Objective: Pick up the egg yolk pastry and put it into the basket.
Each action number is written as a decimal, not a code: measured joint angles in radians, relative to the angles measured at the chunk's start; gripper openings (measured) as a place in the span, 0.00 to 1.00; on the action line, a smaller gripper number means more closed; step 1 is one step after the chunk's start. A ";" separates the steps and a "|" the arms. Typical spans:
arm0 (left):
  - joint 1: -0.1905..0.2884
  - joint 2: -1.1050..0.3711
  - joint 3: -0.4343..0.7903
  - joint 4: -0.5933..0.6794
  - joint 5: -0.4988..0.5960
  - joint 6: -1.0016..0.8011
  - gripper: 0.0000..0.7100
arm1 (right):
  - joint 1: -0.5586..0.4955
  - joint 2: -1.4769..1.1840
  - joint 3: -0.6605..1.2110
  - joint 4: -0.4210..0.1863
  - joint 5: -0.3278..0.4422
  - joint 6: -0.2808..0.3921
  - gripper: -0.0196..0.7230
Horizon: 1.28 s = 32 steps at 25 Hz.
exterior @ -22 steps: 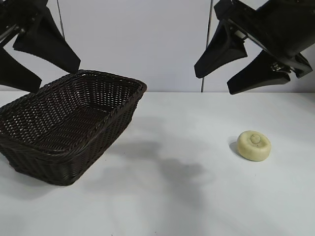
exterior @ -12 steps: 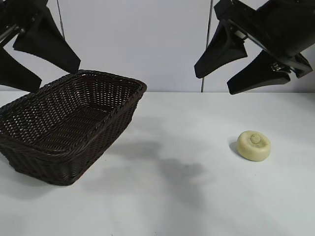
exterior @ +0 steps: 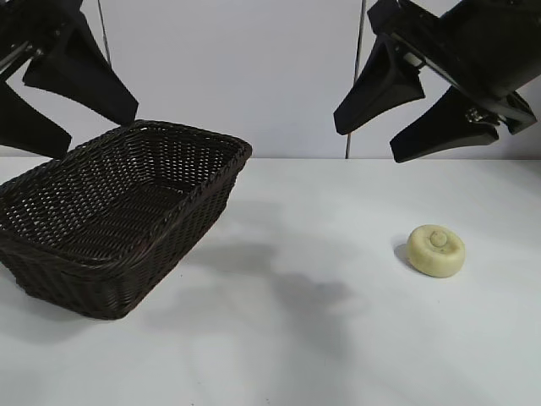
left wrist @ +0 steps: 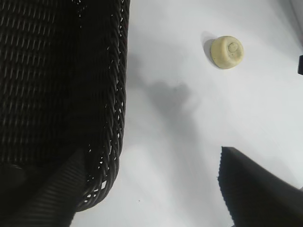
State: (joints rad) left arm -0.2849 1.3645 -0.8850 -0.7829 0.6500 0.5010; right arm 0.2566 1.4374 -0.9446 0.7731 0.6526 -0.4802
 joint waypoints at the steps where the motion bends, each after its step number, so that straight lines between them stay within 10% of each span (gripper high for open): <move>1: 0.000 0.000 0.000 -0.001 -0.004 -0.007 0.79 | 0.000 0.000 0.000 0.000 0.000 0.000 0.70; 8: 0.000 0.000 0.000 0.071 -0.009 -0.520 0.79 | 0.000 0.000 0.000 0.000 0.001 0.000 0.70; 18: 0.001 0.000 0.000 0.613 0.079 -1.389 0.79 | 0.000 0.000 0.000 0.000 0.000 0.000 0.70; 32: 0.001 0.055 0.000 0.658 0.051 -1.524 0.79 | 0.000 0.000 0.000 0.000 0.000 0.000 0.70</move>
State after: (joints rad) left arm -0.2838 1.4191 -0.8850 -0.1247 0.7013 -1.0226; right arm 0.2566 1.4374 -0.9446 0.7731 0.6526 -0.4802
